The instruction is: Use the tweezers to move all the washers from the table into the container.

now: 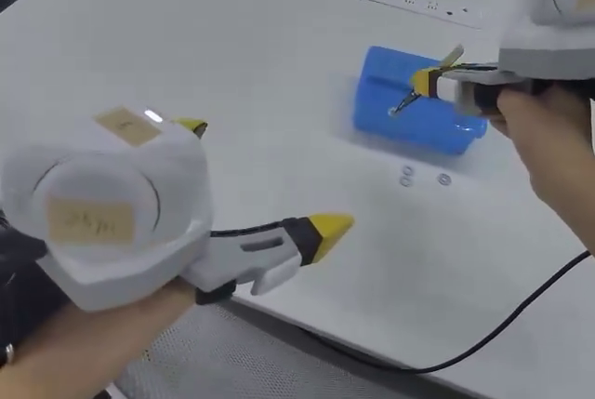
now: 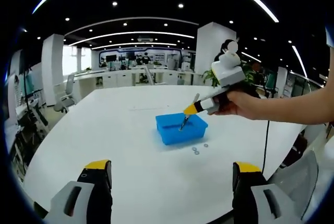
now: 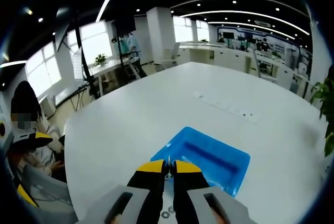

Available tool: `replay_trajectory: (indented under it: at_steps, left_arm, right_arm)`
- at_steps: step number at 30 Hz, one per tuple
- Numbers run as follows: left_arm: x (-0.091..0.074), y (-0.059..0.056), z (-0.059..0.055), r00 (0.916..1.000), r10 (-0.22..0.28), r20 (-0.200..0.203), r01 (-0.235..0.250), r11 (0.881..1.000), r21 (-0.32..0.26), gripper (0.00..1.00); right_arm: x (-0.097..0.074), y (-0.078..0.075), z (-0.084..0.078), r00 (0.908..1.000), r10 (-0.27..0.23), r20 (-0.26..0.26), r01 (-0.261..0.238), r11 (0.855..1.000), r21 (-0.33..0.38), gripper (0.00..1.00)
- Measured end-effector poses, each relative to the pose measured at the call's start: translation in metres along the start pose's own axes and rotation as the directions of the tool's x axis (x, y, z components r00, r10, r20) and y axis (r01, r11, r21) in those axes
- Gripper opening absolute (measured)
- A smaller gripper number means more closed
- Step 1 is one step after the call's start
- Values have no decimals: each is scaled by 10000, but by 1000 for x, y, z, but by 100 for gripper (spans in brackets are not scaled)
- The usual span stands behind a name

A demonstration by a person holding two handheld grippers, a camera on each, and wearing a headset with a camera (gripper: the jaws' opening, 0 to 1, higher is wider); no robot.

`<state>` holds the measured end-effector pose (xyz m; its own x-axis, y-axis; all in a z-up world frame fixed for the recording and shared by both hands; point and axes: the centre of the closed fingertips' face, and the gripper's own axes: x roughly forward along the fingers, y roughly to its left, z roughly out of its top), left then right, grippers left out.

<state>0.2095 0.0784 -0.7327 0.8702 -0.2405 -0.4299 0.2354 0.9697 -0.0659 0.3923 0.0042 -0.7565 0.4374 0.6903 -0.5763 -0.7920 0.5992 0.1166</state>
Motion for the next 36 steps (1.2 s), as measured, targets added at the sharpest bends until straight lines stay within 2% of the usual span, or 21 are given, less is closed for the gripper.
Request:
replay_trajectory:
  at_steps: [7, 10, 12, 14, 17, 19, 22, 26, 36]
  left_arm:
    - [4, 4, -9, 9997, 7, -248, -10, 9999, -143, 99]
    - [5, 6, -12, 9997, 7, -256, -12, 9998, -183, 99]
    - [5, 6, -17, 9987, 15, -515, -19, 10000, -76, 99]
    - [5, 8, -15, 9988, 103, -482, -100, 9999, 61, 99]
    - [6, 7, -10, 9993, 11, -372, -19, 9998, -219, 99]
    - [7, 7, -8, 9996, 13, -276, -23, 9994, -345, 99]
    - [12, 10, -10, 9993, 85, -359, -98, 9993, -359, 98]
    - [15, 14, -15, 9985, 140, -521, -152, 9996, -233, 98]
    - [15, 10, -21, 9968, -55, -792, 45, 9999, -119, 98]
  right_arm:
    - [13, -13, 7, 9995, -265, 169, 262, 9994, 205, 2]
    - [25, -17, 4, 9996, -223, 163, 219, 9996, 200, 2]
    - [33, -20, -1, 9997, -251, 34, 250, 9994, 226, 2]
    - [39, -22, -8, 9994, -309, -132, 310, 9994, 137, 2]
    - [48, -25, -15, 9987, -404, -320, 401, 9992, -90, 2]
    - [52, -25, -17, 9990, -270, -345, 269, 9996, -34, 2]
    - [54, -24, -16, 9992, -258, -294, 261, 9996, 129, 2]
    - [59, -25, -18, 9987, -312, -397, 312, 9995, -2, 2]
    - [66, -25, -21, 9976, -369, -580, 352, 9990, -292, 2]
